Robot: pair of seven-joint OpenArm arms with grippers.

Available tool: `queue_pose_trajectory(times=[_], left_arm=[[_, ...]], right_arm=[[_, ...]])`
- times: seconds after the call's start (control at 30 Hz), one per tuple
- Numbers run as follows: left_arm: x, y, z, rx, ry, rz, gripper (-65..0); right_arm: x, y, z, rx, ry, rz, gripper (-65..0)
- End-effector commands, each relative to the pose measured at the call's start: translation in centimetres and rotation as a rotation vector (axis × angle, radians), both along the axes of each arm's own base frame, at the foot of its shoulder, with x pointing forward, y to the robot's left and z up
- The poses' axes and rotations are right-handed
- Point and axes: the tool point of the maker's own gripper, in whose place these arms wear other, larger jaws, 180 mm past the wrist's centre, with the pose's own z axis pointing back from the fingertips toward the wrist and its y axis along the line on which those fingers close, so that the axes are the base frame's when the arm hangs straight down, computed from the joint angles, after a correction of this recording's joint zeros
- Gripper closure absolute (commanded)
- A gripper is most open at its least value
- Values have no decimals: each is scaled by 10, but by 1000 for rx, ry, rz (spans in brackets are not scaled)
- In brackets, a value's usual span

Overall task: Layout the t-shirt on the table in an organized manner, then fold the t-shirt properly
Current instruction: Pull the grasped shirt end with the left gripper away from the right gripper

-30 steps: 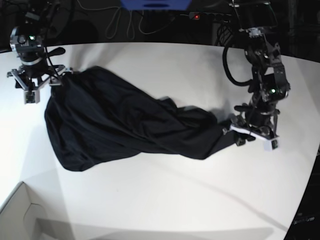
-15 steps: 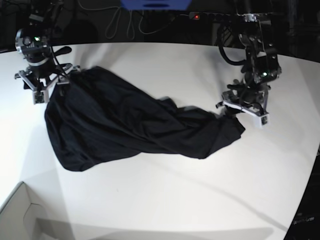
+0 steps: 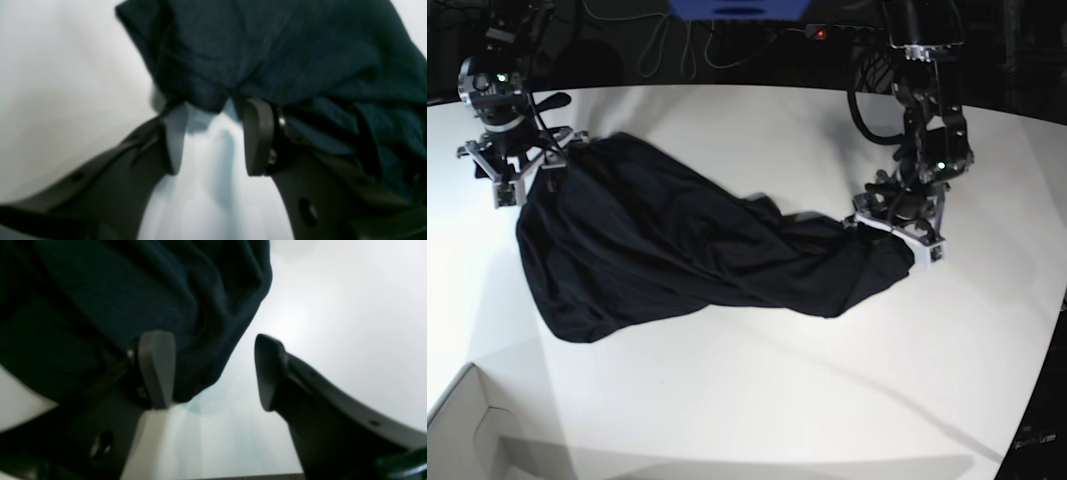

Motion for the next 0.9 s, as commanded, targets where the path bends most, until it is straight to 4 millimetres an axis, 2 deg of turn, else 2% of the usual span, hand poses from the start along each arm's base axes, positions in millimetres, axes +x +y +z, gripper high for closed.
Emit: queue_pose_trajectory(times=[0.0,0.2,0.27,0.37,0.43,0.63,0.73,0.87], left_arm=[[12,2,12,4,-44,3,-280],[13,3,9,4,-36,3,-277],[13,3,11,5,-42,3,-231],[13,6,11,5,-41,11,-107],[20,9,17,12,-77,22,-12],[25,13,27,28,-129,34,-2],[33,13,54,40,-203,30,-2],[43,11,105,61,-337,19,-2]], right_arm=[[6,-1,11,-8,-45,5,-381],[6,-2,12,-8,-45,3,-381],[7,-2,12,-10,-47,4,-381],[7,-2,12,-10,-47,4,-381],[7,-2,12,-10,-47,4,-381],[7,-2,12,-11,-47,5,-381],[7,-3,12,-14,-46,5,-381],[7,-3,12,-15,-45,5,-381]])
